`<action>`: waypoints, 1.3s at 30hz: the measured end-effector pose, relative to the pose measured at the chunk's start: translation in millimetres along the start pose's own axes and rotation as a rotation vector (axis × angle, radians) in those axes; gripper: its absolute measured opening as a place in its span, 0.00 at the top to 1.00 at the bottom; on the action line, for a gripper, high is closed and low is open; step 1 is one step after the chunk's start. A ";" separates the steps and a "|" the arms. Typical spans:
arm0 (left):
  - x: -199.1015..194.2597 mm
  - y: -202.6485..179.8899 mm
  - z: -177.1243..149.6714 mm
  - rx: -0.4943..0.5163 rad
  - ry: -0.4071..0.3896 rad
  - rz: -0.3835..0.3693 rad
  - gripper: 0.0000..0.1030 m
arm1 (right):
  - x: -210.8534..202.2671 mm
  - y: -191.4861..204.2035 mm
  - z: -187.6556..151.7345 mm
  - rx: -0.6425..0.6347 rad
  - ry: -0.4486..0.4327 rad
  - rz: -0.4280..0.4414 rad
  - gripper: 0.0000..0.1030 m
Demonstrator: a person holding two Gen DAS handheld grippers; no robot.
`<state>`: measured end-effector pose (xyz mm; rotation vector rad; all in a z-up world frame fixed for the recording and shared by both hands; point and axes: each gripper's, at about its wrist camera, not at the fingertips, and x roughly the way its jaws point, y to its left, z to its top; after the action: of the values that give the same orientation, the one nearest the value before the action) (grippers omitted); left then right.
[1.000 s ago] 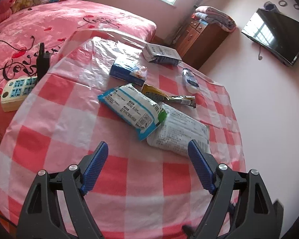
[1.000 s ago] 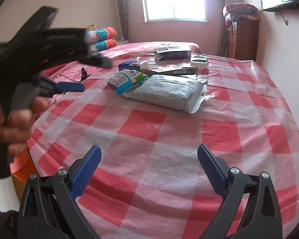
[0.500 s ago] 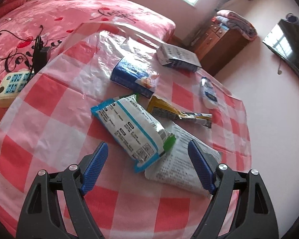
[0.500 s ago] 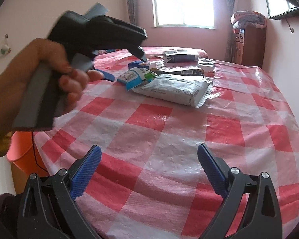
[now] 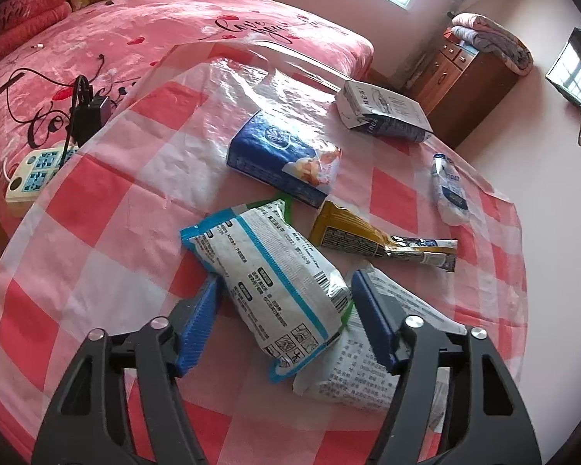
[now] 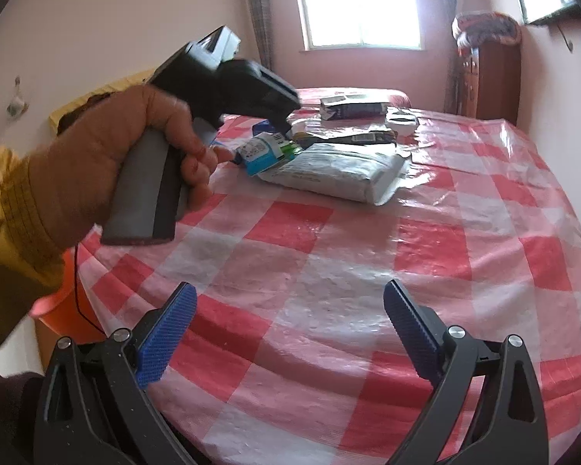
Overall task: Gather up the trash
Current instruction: 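Grasp the white-and-blue wet-wipe pack with the left tool, then grasp the large white printed pouch with the right tool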
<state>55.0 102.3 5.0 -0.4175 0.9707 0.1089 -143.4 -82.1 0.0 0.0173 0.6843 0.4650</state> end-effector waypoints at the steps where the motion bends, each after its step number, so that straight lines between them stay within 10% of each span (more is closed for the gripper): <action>1: -0.3 0.0 -0.6 0.004 -0.005 0.007 0.38 | -0.7 -1.6 1.2 0.009 0.006 0.002 0.07; 21: -8.4 11.1 -7.1 0.037 -0.013 -0.070 0.52 | 33.7 -75.7 57.4 0.279 0.151 0.113 0.07; 39: -22.6 34.1 -17.8 0.067 0.009 -0.147 0.54 | 104.3 -109.2 121.1 0.269 0.148 0.155 0.07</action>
<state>19.1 128.7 4.7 -0.4259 0.9470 -0.0584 46.0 -120.1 13.1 0.2933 0.8914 0.5239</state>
